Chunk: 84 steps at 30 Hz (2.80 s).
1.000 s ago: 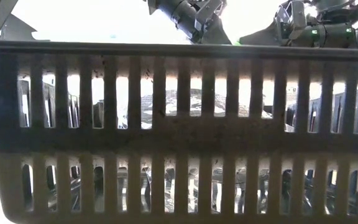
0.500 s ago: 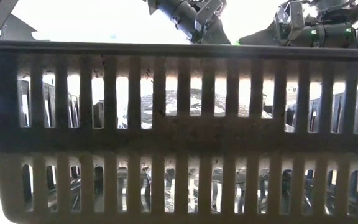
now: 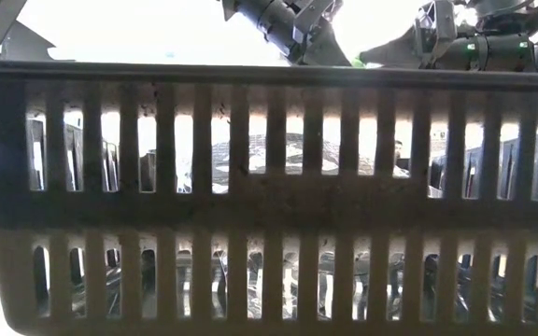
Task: Pick & Place Travel size toiletries
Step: Put the green bottle into the middle right black bin
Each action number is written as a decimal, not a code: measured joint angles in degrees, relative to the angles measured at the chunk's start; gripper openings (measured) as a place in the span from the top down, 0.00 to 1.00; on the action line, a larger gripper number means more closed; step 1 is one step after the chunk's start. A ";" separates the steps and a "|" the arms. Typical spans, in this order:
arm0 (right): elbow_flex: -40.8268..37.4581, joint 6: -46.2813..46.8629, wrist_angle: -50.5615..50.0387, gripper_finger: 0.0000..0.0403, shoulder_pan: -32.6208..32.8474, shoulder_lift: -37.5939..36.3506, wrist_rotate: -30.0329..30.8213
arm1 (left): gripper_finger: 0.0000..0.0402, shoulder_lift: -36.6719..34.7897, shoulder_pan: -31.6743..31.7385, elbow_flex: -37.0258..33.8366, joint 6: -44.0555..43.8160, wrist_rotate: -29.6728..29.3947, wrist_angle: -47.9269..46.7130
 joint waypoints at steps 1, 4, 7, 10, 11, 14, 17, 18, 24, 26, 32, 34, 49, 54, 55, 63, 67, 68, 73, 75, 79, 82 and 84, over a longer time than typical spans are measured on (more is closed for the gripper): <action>0.00 0.04 0.15 0.42 0.00 0.02 0.00 | 0.52 -0.02 0.00 0.00 0.00 0.00 0.12; 0.00 1.15 0.59 0.39 0.02 0.22 0.19 | 0.52 -0.02 0.02 0.00 0.00 -0.03 0.37; 0.00 1.50 2.05 0.37 0.02 1.45 1.03 | 0.52 -0.04 0.02 0.02 0.00 -0.13 0.23; 0.00 1.34 4.13 0.35 0.02 3.33 0.36 | 0.52 -0.04 0.02 0.01 0.00 -0.27 0.29; 0.00 1.00 5.00 0.34 0.02 4.07 -0.15 | 0.52 -0.04 0.02 0.02 0.00 -0.25 0.39; -0.02 -0.23 7.41 0.33 0.02 5.75 -1.25 | 0.52 -0.04 0.02 0.02 -0.01 -0.26 0.36; -0.02 -0.31 8.84 0.35 0.02 6.93 -1.52 | 0.52 -0.04 0.02 0.02 -0.02 -0.26 0.36; -0.02 -0.32 9.17 0.36 0.02 7.23 -1.61 | 0.52 -0.04 0.02 0.02 -0.02 -0.25 0.34; -0.02 -0.38 11.53 0.42 0.02 7.65 -1.68 | 0.52 -0.04 0.02 0.02 -0.02 -0.26 0.24; -0.02 -0.40 11.46 0.43 0.02 7.65 -1.66 | 0.52 -0.04 0.02 0.02 -0.02 -0.25 0.20; -0.02 -0.38 11.44 0.44 0.02 7.65 -1.68 | 0.52 -0.04 0.02 0.02 -0.02 -0.26 0.20; -0.02 -0.16 11.44 0.44 0.02 7.65 -1.68 | 0.52 -0.04 0.02 0.02 -0.02 -0.26 0.20; -0.02 0.01 12.31 0.44 0.02 7.65 -1.66 | 0.52 -0.04 0.02 0.02 -0.02 -0.24 0.20; -0.02 0.03 12.29 0.44 0.02 7.65 -1.66 | 0.52 -0.04 0.02 0.00 -0.02 -0.25 0.22; -0.02 0.03 12.29 0.45 0.02 7.65 -1.66 | 0.52 -0.04 0.02 0.00 -0.02 -0.26 0.20; -0.02 0.03 12.29 0.60 0.02 7.63 -1.66 | 0.52 -0.04 0.02 0.00 -0.05 -0.25 0.20; -0.02 0.01 12.29 0.67 0.02 7.61 -1.66 | 0.52 -0.04 0.02 0.00 -0.16 -0.26 0.18; -0.02 -0.01 12.31 0.69 0.04 7.61 -1.66 | 0.52 -0.04 0.02 0.00 -0.16 -0.26 0.14; -0.02 -0.40 12.31 0.75 0.04 7.61 -1.72 | 0.52 -0.04 0.04 -0.02 -0.16 -0.29 0.14; -0.02 -0.45 12.29 0.76 0.04 7.61 -1.74 | 0.52 -0.04 0.04 -0.02 -0.16 -0.28 0.14; -0.02 -0.43 12.29 0.76 0.04 7.58 -1.77 | 0.52 -0.04 0.04 -0.02 -0.14 -0.28 0.16; -0.02 -0.43 12.29 0.76 0.03 7.61 -1.81 | 0.52 -0.04 0.04 -0.02 -0.13 -0.27 0.19; -0.02 -0.43 12.29 0.76 0.02 7.60 -1.81 | 0.52 -0.04 0.04 -0.04 -0.13 -0.28 0.37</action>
